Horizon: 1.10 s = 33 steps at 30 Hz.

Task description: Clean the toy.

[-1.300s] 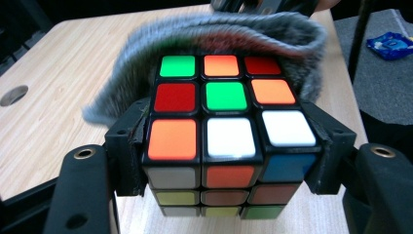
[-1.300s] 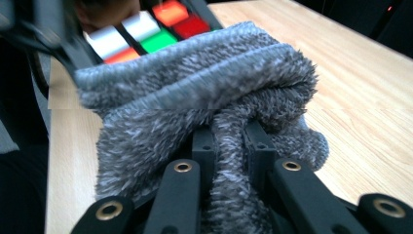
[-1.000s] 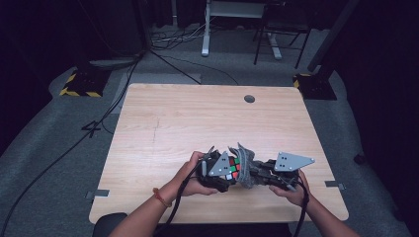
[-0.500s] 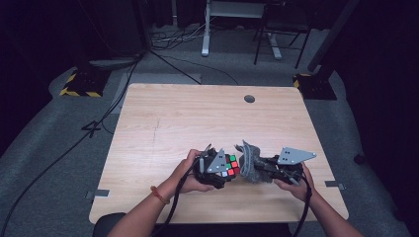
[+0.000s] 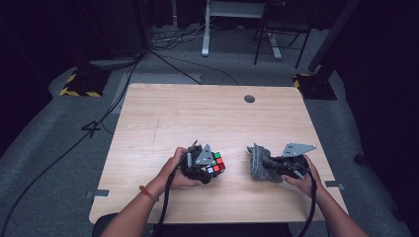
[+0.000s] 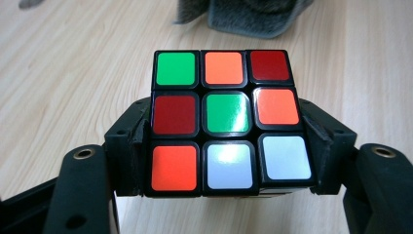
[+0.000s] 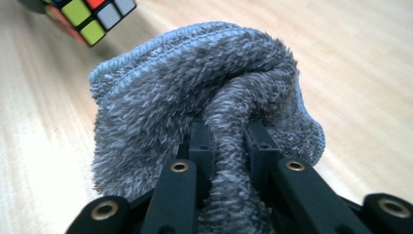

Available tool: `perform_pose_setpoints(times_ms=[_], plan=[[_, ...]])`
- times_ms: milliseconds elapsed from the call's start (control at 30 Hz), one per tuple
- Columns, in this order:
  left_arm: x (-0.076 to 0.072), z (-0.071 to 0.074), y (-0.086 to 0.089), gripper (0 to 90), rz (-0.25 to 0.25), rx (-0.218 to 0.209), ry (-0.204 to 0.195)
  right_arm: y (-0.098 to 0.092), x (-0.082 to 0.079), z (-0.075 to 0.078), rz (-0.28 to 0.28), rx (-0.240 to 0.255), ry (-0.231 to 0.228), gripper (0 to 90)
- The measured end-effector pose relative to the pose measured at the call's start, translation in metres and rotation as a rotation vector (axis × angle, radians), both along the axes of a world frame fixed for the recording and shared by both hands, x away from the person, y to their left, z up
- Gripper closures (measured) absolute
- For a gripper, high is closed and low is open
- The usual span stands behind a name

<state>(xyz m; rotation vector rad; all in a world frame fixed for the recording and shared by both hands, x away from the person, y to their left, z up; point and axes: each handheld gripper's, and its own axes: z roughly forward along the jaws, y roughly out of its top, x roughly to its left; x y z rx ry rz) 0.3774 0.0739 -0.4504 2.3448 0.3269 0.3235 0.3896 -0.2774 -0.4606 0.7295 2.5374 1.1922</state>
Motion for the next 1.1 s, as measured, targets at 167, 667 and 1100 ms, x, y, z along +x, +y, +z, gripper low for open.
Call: perform_pose_setpoints(times_ms=[167,667,1100], plan=[[0.004,-0.006,0.006,32.7,0.011,-0.001,0.038,0.005,0.0,-0.005,0.017,-0.035,0.032,75.2],[0.004,-0.018,-0.003,31.8,-0.006,0.043,0.096,0.003,0.003,-0.01,0.002,-0.06,0.05,69.7],[0.001,-0.017,0.005,26.3,0.01,0.025,0.144,0.003,0.003,-0.007,-0.037,-0.042,0.043,60.0]])
